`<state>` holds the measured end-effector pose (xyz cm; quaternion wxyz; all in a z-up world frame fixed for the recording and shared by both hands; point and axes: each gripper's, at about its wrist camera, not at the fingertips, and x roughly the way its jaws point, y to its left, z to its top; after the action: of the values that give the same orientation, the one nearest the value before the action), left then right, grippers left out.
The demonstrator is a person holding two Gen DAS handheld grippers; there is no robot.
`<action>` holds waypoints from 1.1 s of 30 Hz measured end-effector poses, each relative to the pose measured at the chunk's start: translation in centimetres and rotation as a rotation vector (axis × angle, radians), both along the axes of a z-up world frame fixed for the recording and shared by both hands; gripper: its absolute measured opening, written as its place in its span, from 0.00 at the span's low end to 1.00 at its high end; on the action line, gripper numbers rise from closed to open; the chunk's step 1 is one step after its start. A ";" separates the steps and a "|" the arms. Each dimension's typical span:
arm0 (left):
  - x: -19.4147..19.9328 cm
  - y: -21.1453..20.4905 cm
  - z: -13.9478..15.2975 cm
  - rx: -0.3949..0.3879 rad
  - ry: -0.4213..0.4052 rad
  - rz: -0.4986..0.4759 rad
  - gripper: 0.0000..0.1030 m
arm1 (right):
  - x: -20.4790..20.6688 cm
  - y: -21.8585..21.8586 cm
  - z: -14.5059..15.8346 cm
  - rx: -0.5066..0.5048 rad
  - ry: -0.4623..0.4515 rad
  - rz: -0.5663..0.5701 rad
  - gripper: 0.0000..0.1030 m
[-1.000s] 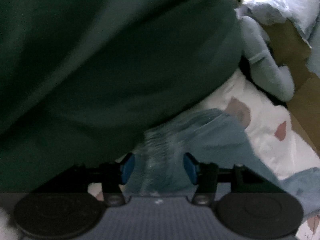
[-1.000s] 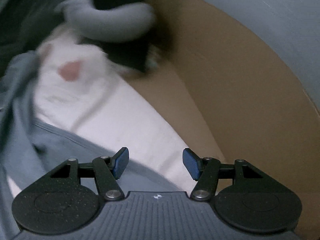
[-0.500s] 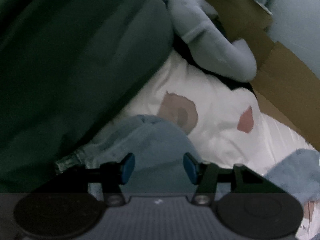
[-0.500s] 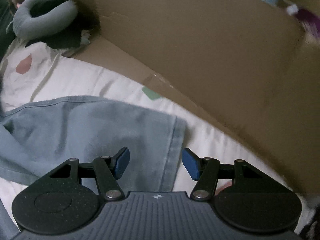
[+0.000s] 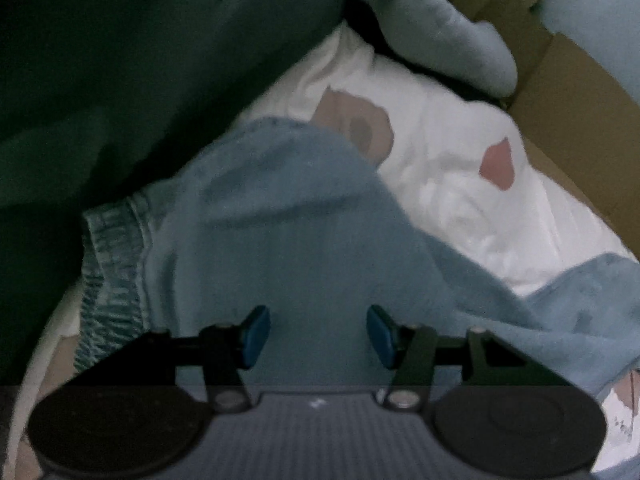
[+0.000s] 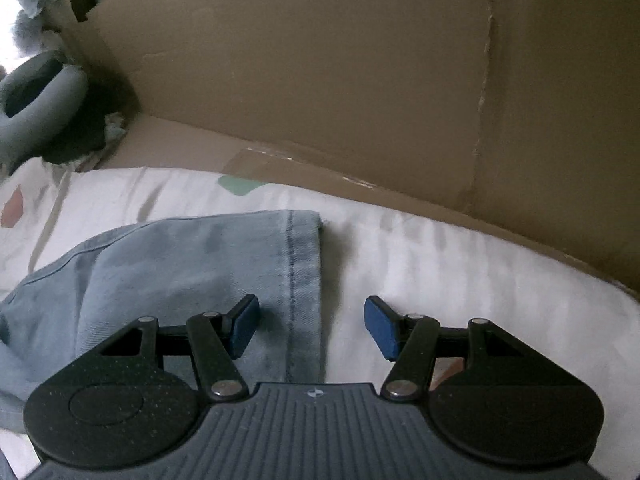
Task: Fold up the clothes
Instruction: 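Close the right gripper on the hem of the denim pants leg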
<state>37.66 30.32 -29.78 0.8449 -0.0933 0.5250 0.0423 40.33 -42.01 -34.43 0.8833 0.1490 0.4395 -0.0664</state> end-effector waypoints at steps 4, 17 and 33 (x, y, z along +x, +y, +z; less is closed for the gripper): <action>-0.1 0.1 -1.4 -0.001 0.014 0.016 0.57 | 0.9 0.2 -0.2 0.003 -0.016 0.021 0.65; -0.8 0.4 -2.5 -0.011 -0.007 0.050 0.67 | 4.1 2.3 0.0 -0.014 -0.043 0.129 0.42; 0.0 0.5 -0.7 0.030 -0.088 0.072 0.63 | -0.3 1.8 4.7 -0.019 -0.113 0.130 0.05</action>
<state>37.65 30.78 -30.48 0.8664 -0.1012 0.4830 0.0762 40.07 -40.19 -29.70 0.9105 0.1153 0.3972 -0.0045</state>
